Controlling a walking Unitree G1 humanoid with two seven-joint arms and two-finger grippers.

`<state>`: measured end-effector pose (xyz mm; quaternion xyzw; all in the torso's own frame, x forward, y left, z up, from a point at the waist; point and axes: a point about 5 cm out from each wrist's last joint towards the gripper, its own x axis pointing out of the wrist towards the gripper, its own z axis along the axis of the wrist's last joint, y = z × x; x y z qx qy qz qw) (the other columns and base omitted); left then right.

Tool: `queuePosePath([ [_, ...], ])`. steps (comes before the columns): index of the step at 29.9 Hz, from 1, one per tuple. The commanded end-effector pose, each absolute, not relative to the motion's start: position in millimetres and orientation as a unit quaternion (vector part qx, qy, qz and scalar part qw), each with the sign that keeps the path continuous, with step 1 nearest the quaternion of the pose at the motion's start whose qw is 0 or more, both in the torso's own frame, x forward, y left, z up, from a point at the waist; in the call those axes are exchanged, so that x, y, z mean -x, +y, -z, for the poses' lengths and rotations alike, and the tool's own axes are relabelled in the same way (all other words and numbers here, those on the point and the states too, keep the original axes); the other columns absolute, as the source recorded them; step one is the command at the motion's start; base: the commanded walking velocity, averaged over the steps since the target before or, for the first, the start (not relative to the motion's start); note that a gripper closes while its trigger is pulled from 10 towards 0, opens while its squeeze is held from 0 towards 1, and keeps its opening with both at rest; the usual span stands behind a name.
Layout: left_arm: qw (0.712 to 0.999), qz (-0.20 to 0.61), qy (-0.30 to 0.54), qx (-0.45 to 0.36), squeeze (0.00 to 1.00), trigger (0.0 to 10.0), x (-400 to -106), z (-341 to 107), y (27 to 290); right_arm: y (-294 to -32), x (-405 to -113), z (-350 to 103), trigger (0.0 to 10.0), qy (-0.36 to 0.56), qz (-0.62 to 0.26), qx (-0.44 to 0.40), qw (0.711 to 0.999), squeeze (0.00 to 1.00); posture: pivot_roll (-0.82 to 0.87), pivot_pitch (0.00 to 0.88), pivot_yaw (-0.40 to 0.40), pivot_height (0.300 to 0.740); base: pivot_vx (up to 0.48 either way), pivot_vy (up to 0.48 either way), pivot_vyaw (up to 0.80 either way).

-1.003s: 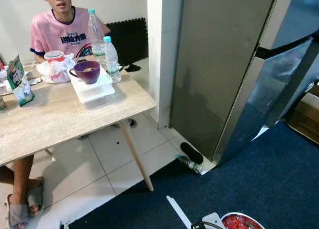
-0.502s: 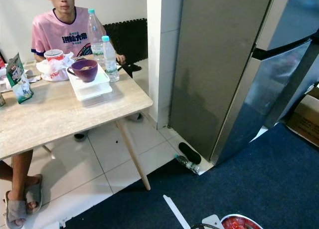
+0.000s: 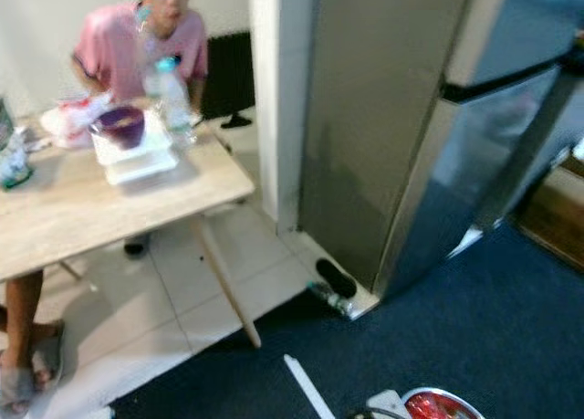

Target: Restocking fridge

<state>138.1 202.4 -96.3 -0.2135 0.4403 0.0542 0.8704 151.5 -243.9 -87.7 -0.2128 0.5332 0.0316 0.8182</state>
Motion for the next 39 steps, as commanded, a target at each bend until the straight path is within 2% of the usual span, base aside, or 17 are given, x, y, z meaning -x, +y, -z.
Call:
queuePosePath([
  [1, 0.864, -0.064, 0.451, 0.214, 0.0, 10.0, -129.2, 98.9, 206.2, -237.2, -155.6, 87.7, 10.0, 0.525, -0.037, 0.214, 0.823, 0.0, -0.01, 0.027, 0.013, 0.74, 0.0, -0.446, 0.0],
  [5, 0.862, -0.067, 0.453, 0.215, 0.0, 10.0, -129.0, 99.3, 205.9, -237.3, -155.5, 87.8, 10.0, 0.525, -0.037, 0.214, 0.823, 0.0, -0.01, 0.027, 0.013, 0.74, 0.0, -0.322, 0.0],
  [31, 0.869, -0.08, 0.444, 0.202, 0.0, 10.0, -133.6, 97.6, 207.7, -236.2, -153.5, 88.8, 10.0, 0.527, -0.041, 0.215, 0.821, 0.0, -0.02, 0.029, 0.014, 0.74, 0.0, 0.0, 0.0],
  [38, 0.887, -0.176, 0.354, 0.239, 0.0, 10.0, -164.3, 79.3, 236.1, -235.3, -152.1, 89.6, 10.0, 0.528, -0.043, 0.214, 0.821, 0.0, -0.01, 0.028, 0.014, 0.74, 0.0, 0.0, 0.0],
  [39, 0.899, -0.184, 0.289, 0.272, 0.0, 10.0, -187.9, 63.6, 246.5, -235.4, -152.3, 89.5, 10.0, 0.528, -0.043, 0.213, 0.821, 0.0, -0.01, 0.026, 0.013, 0.74, 0.0, 0.0, 0.0],
])
